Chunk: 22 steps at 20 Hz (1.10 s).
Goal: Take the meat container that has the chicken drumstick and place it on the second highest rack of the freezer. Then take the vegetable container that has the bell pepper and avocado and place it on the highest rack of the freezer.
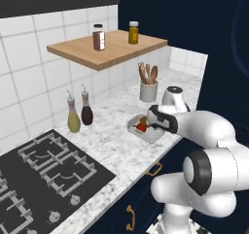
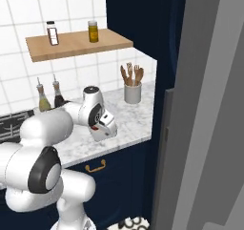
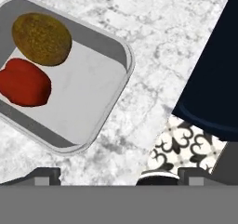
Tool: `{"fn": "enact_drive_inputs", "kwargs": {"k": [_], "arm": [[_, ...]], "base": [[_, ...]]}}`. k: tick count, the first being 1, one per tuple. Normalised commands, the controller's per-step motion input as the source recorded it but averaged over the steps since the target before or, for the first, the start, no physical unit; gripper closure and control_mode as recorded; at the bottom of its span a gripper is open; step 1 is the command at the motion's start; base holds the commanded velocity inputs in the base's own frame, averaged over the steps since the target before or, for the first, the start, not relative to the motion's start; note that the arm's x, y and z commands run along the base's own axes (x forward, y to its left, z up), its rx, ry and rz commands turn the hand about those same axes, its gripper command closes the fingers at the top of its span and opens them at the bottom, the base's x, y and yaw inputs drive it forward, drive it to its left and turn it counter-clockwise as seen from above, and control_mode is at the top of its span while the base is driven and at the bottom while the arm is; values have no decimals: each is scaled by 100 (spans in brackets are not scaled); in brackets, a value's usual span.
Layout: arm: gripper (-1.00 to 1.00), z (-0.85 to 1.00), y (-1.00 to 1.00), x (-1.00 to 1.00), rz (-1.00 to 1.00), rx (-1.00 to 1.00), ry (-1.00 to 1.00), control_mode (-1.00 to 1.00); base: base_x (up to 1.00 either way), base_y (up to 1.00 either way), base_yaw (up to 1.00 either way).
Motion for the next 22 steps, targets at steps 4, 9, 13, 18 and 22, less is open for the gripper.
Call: {"fn": "enact_drive_inputs", "kwargs": {"k": [4,9,13,18,22], "arm": [[-100,-34,0,63,-13,0,0,-100],[-100,-52,0,42,-10,0,0,-100],[-100,-59,0,7,-6,2,2,-100],[-100,-38,0,0,-3,1,1,-100],[-100,-34,0,1,-3,1,1,-100]], "base": [[0,0,0],[0,0,0],[0,0,0],[0,0,0],[0,0,0]]}}
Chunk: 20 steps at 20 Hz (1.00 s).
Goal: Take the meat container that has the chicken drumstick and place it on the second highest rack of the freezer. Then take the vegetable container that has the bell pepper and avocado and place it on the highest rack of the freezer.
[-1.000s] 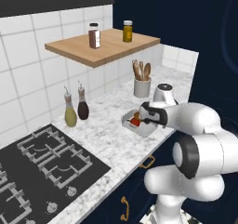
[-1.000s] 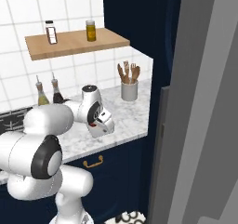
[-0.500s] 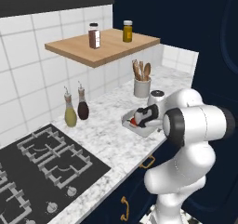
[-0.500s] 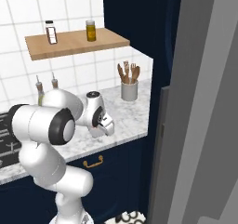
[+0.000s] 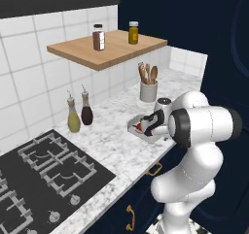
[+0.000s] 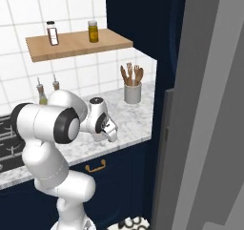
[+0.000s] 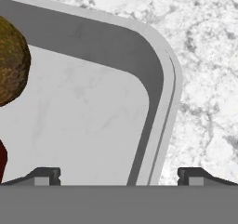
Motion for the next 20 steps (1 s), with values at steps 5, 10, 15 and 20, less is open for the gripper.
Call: {"fn": "enact_drive_inputs", "kwargs": {"k": [5,10,15,20], "arm": [[-100,-19,-14,-5,-3,3,2,-100],[-100,-5,-27,-21,-1,2,3,-100],[-100,-3,-21,-9,-1,1,9,-100],[-100,0,-7,-1,0,1,8,-100]], "base": [[0,0,0],[0,0,0],[0,0,0],[0,0,0]]}}
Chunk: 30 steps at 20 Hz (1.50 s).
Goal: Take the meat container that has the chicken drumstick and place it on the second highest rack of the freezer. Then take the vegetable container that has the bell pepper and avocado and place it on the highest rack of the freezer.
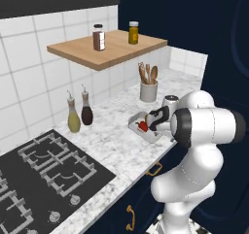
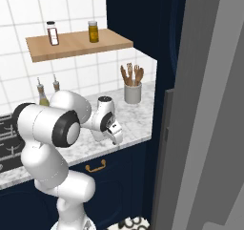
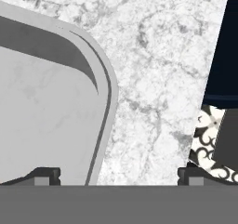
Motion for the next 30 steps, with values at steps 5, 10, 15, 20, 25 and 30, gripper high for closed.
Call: {"fn": "enact_drive_inputs", "kwargs": {"k": [5,10,15,20,25,30], "arm": [[-100,-7,0,5,0,0,0,-100],[-100,-14,0,1,0,0,0,-100],[100,-8,0,0,0,0,3,-100],[100,0,0,0,0,0,5,-100],[100,0,0,0,0,0,1,-100],[100,16,0,-1,-3,0,0,-100]], "base": [[0,0,0],[0,0,0],[0,0,0],[0,0,0],[0,0,0],[0,0,0]]}}
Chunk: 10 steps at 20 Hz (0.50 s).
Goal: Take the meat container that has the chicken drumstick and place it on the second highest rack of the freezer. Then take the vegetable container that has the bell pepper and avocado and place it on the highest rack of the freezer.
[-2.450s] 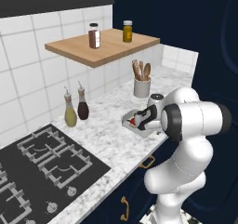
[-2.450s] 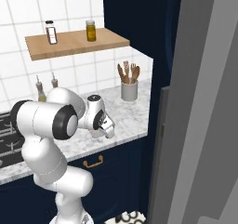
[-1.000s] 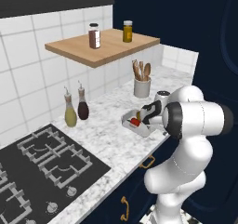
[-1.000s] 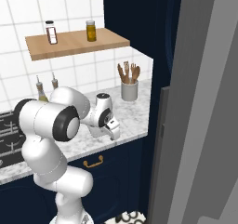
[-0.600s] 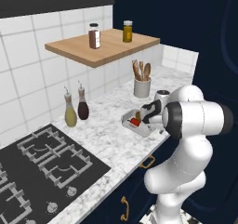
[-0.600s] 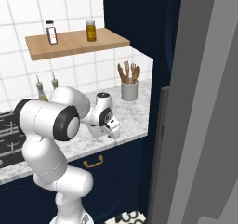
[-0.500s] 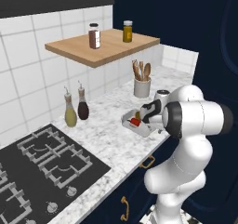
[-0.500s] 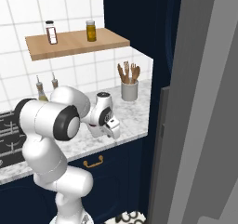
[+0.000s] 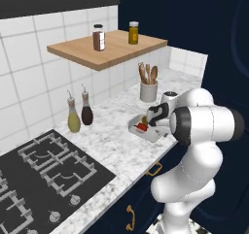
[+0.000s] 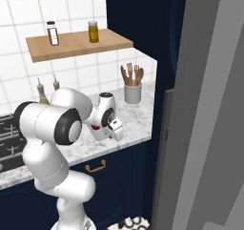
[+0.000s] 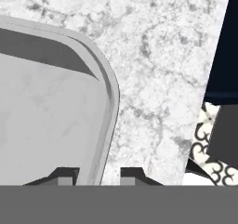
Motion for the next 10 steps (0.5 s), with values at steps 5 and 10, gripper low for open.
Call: {"fn": "enact_drive_inputs", "kwargs": {"k": [5,10], "arm": [[100,51,0,-31,-2,0,-8,-100],[100,59,0,-27,-4,0,-18,-100]], "base": [[0,0,0],[0,0,0]]}}
